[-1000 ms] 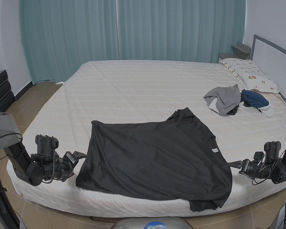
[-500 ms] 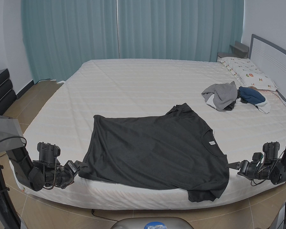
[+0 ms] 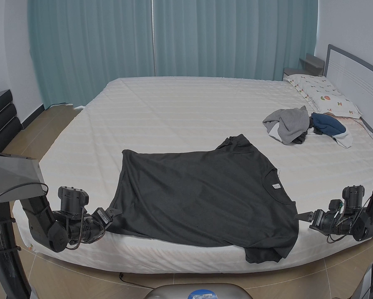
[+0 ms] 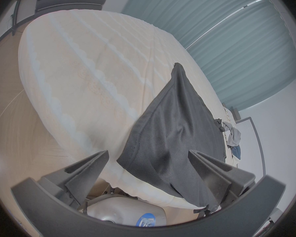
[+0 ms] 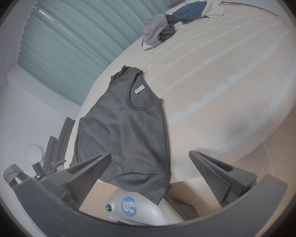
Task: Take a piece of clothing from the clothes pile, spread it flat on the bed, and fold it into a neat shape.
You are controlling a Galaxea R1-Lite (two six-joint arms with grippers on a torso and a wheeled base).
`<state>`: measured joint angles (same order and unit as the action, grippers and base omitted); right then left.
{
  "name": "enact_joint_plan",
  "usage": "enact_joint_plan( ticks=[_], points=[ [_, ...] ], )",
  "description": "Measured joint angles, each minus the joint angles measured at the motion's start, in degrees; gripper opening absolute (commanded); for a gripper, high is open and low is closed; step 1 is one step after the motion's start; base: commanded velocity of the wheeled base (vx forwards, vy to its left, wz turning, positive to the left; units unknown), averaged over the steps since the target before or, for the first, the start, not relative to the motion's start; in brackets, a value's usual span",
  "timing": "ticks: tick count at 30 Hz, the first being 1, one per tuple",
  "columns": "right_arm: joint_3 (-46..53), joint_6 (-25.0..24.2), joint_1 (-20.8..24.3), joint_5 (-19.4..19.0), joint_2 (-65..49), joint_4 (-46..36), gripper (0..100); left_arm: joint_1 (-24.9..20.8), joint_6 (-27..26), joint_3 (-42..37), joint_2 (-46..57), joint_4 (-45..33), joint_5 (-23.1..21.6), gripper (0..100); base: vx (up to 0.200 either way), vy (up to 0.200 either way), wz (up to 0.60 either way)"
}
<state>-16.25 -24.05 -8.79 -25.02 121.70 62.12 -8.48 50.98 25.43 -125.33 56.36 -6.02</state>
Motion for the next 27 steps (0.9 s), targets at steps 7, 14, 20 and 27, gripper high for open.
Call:
enact_joint_plan(
  ticks=[7,14,20,27],
  points=[
    [-0.01,-0.02,0.00,0.00,0.05,0.00,100,-0.90,-0.32,-0.71,-0.88,0.13,2.91,0,0.000,0.000,0.00],
    [0.02,-0.02,0.02,0.00,0.05,0.00,100,-0.63,-3.83,-2.97,-1.01,-0.44,4.08,0,0.000,0.000,0.00],
    [0.11,0.02,0.02,0.09,0.07,-0.05,100,-0.17,-6.92,-5.81,-0.24,-0.55,4.14,0,0.000,0.000,0.00],
    [0.16,0.02,0.00,0.09,0.16,-0.07,100,1.52,-8.67,-6.58,-0.06,-0.52,4.17,0,0.000,0.000,0.00]
  ],
)
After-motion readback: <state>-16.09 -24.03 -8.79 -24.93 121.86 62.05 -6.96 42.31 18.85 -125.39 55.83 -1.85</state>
